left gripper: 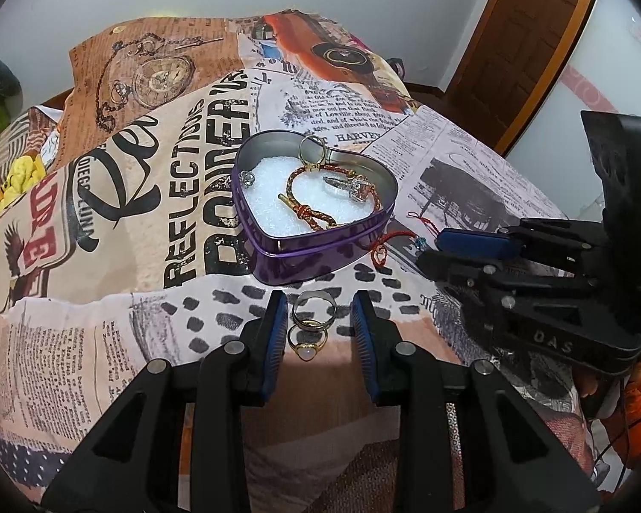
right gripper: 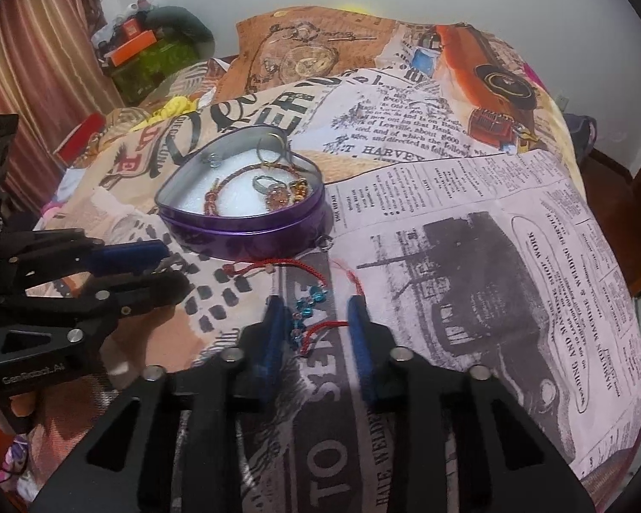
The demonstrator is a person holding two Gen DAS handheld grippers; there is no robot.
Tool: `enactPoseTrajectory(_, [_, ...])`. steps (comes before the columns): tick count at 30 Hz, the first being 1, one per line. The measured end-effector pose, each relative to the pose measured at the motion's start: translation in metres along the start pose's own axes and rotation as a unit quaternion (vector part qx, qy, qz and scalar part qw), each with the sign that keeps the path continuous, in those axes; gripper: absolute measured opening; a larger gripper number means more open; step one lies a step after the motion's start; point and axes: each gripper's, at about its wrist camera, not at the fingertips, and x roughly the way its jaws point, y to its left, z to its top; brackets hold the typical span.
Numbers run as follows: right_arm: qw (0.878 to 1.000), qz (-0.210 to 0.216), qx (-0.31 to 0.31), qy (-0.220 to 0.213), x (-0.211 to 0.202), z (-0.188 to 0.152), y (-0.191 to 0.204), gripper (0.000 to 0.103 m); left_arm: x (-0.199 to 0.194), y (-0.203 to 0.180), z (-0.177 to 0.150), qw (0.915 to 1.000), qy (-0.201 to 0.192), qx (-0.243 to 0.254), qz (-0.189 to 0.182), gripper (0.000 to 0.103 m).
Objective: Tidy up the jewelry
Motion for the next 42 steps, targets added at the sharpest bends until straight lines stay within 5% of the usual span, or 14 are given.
enactPoseTrajectory(5, [1.000,-0.006,-0.004,-0.005,-0.002,-0.002,0.000,0.007,0.000,0.000,0.000,1.0000,-0.001,0.002,0.003,0.021])
enactPoseTrajectory(16, [1.000,0.008,0.004,-0.019,-0.019,0.000,0.003,0.007,-0.016,-0.003,0.003,0.9997,-0.022,0.005,0.011,0.021])
enactPoseTrajectory(42, [0.991,-0.002,-0.027,-0.132,-0.083,0.050,0.028,0.007,-0.075,0.001,0.031,0.9932,-0.111,0.010,0.034,0.021])
